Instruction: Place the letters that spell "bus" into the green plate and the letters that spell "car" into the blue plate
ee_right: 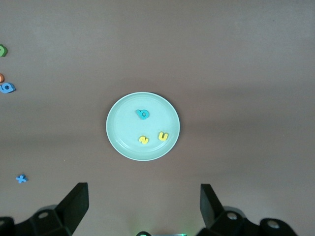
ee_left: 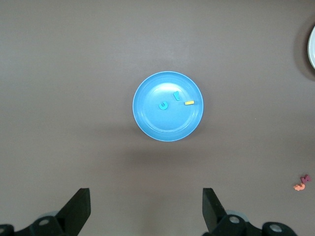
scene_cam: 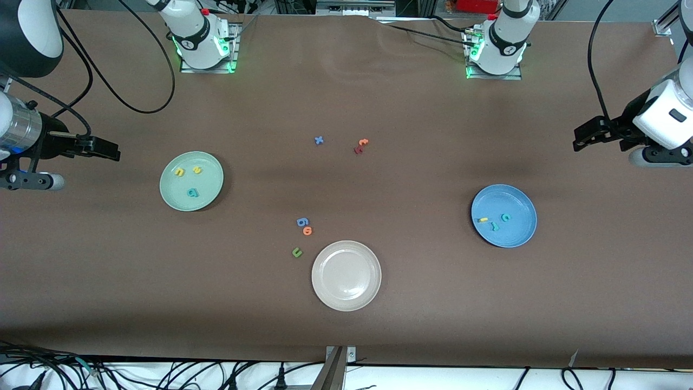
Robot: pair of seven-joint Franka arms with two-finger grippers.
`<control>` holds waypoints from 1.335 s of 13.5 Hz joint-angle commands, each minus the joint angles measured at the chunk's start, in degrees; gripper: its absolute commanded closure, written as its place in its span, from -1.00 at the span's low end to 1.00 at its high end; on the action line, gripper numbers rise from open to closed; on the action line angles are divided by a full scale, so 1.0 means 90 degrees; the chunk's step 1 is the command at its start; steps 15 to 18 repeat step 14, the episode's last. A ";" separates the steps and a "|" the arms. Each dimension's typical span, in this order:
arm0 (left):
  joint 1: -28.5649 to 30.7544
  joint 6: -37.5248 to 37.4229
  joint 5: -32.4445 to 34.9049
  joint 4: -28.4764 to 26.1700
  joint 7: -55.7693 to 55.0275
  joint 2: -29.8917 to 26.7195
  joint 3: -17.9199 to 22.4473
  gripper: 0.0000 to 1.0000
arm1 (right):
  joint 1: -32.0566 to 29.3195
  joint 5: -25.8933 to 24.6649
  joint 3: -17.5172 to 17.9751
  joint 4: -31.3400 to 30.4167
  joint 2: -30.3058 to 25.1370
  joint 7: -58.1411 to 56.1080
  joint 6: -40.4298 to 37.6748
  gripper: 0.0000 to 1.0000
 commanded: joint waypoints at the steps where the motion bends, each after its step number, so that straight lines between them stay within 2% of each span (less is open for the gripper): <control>1: 0.0059 0.0049 -0.0181 -0.0052 -0.0011 -0.0089 -0.0003 -1.00 | -0.0099 -0.0014 0.0100 -0.0104 -0.0066 0.0094 0.0137 -1.00; 7: 0.0030 -0.0156 -0.0191 0.0162 0.0067 -0.0040 -0.0003 -1.00 | -0.0079 -0.0023 0.0119 0.0149 0.0120 0.0359 0.0147 -1.00; 18: -0.0058 -0.0147 -0.0201 0.0172 0.0057 -0.0030 -0.0042 -1.00 | -0.0079 -0.0023 0.0129 0.0159 0.0149 0.0349 0.0157 -1.00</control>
